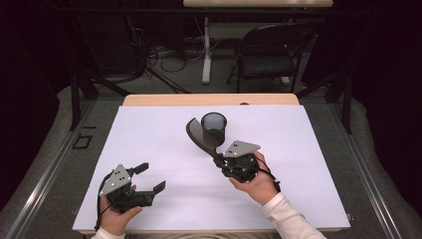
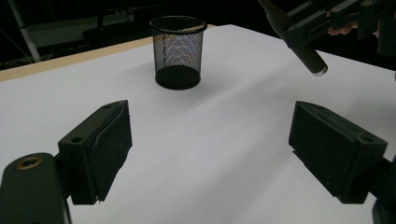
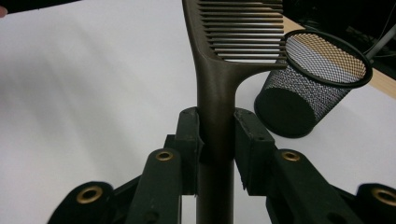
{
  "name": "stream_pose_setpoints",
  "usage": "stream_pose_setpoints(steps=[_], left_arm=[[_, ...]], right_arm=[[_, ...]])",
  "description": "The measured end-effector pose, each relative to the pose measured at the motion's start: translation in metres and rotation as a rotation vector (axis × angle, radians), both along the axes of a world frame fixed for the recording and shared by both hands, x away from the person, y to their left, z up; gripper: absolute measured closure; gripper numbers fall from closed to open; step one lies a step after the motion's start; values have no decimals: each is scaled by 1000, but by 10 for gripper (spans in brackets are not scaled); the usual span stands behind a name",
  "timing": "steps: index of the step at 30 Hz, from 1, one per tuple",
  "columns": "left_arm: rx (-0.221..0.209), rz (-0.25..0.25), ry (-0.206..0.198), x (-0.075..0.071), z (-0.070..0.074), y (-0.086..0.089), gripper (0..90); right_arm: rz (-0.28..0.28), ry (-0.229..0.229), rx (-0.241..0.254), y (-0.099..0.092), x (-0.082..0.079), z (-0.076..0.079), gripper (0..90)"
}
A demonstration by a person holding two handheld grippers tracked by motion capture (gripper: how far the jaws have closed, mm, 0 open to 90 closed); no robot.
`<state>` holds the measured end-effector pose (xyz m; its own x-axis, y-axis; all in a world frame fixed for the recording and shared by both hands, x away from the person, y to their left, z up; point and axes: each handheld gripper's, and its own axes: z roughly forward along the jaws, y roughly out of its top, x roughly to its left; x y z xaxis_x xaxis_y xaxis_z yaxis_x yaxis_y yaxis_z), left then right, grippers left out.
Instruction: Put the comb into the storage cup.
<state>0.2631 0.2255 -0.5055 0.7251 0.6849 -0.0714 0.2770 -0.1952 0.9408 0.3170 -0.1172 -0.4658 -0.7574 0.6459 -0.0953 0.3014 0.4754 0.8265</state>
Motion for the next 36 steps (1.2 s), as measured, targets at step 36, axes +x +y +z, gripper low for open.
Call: stream_pose_setpoints(steps=[36], left_arm=[[-2,-2,10,1,-1,-1,145]], right_arm=[[-57,-174,143,-4,-9,-13,727]])
